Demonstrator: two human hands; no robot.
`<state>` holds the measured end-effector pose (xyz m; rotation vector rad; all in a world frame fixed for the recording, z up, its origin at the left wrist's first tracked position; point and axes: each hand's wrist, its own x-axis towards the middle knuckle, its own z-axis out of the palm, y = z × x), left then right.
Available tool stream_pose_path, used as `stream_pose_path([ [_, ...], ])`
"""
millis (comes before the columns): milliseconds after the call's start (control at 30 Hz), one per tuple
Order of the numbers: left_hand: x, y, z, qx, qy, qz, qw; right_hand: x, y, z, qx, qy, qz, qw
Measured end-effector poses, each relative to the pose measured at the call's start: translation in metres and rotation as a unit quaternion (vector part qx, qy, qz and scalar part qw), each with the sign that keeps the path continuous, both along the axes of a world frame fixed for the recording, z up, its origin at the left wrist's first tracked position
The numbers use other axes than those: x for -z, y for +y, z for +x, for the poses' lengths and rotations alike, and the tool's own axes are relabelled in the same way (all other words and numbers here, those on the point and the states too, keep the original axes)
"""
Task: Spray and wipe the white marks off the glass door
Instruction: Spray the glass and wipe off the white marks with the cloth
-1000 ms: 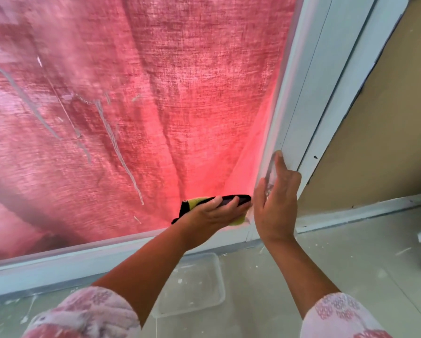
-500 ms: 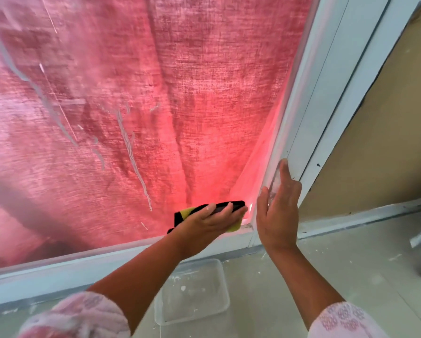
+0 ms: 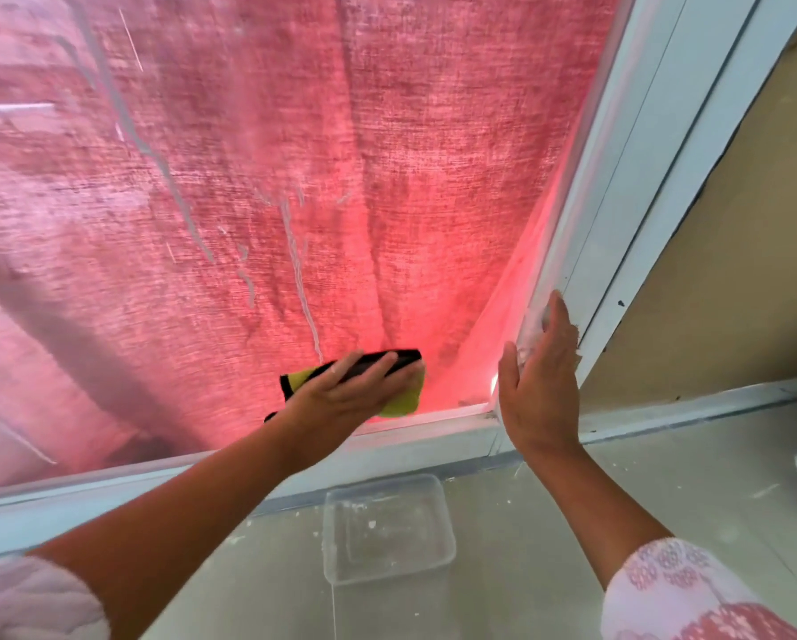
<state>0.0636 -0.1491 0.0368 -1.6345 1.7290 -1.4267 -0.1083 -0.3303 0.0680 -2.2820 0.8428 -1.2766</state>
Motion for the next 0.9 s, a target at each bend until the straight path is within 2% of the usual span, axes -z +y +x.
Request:
stream_pose_path([
  [167, 0.003, -0.002, 0.000, 0.001, 0.011, -0.024, 1.000, 0.003, 0.013, 0.008, -0.047, 0.010, -0.043, 0.998],
  [333, 0.039, 0.002, -0.005, -0.005, -0.010, 0.069, 0.998, 0.006, 0.017, 0.010, -0.065, 0.041, -0.053, 0.996],
  [433, 0.044, 0.008, -0.001, -0.006, -0.011, 0.074, 0.997, 0.008, 0.019, 0.011, -0.074, 0.054, -0.063, 0.994],
  [733, -0.018, 0.036, 0.020, 0.011, 0.037, -0.065, 0.997, -0.004, 0.031, 0.018, -0.102, 0.055, -0.075, 0.990],
  [900, 0.000, 0.033, 0.022, -0.006, 0.042, -0.100, 0.994, -0.011, 0.041, 0.024, -0.115, 0.052, -0.083, 0.989],
])
